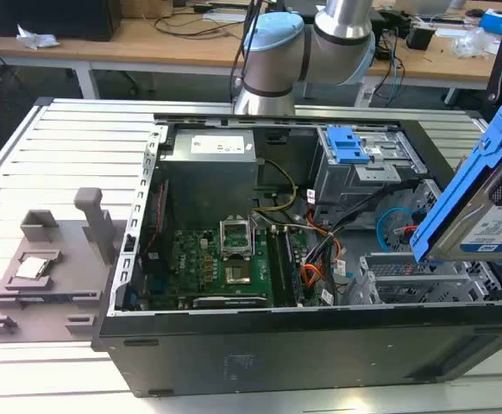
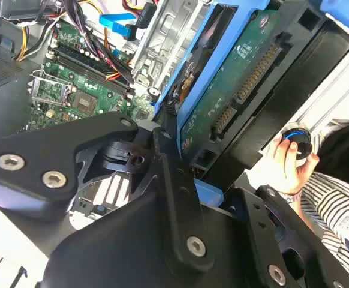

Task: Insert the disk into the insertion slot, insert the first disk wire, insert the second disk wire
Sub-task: 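Insert the disk into the insertion slot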

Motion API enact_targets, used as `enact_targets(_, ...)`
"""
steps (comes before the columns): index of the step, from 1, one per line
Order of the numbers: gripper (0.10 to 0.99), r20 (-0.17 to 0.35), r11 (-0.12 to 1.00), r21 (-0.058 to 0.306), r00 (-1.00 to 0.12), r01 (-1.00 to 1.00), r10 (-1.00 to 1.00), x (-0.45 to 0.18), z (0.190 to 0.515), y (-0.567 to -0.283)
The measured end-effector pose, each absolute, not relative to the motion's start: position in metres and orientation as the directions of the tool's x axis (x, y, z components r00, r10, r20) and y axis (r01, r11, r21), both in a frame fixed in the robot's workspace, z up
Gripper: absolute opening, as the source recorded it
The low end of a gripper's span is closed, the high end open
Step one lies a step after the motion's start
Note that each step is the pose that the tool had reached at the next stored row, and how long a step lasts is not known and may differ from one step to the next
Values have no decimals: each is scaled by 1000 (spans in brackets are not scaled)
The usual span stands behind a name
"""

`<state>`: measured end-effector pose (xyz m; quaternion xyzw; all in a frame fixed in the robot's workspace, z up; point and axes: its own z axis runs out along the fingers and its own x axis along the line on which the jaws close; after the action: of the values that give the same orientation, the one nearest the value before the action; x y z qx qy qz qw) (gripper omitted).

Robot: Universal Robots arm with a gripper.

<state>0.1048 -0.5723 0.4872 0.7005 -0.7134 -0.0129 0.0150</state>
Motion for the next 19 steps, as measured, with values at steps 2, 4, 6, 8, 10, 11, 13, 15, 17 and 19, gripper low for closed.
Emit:
enact_targets(2,369,3,18,39,-18,-999,-1000,105,483,-572)
enact_targets(4,369,3,18,39,-18,-999,-1000,102,479,-572)
enact_targets(6,369,3,18,39,-18,-999,-1000,100,478,-572)
enact_targets(8,369,3,18,39,-18,-999,-1000,99,476,-572)
enact_targets(10,369,3,18,39,-18,-999,-1000,99,475,-572)
enact_targets(11,369,3,18,39,-18,-999,-1000,99,474,-572)
enact_targets(13,369,3,18,39,-18,-999,-1000,98,473,-572)
enact_targets(15,369,3,18,39,-18,-999,-1000,98,471,-572)
enact_targets(17,369,3,18,39,-18,-999,-1000,98,470,-572)
enact_targets(19,369,3,18,39,-18,-999,-1000,98,469,-572)
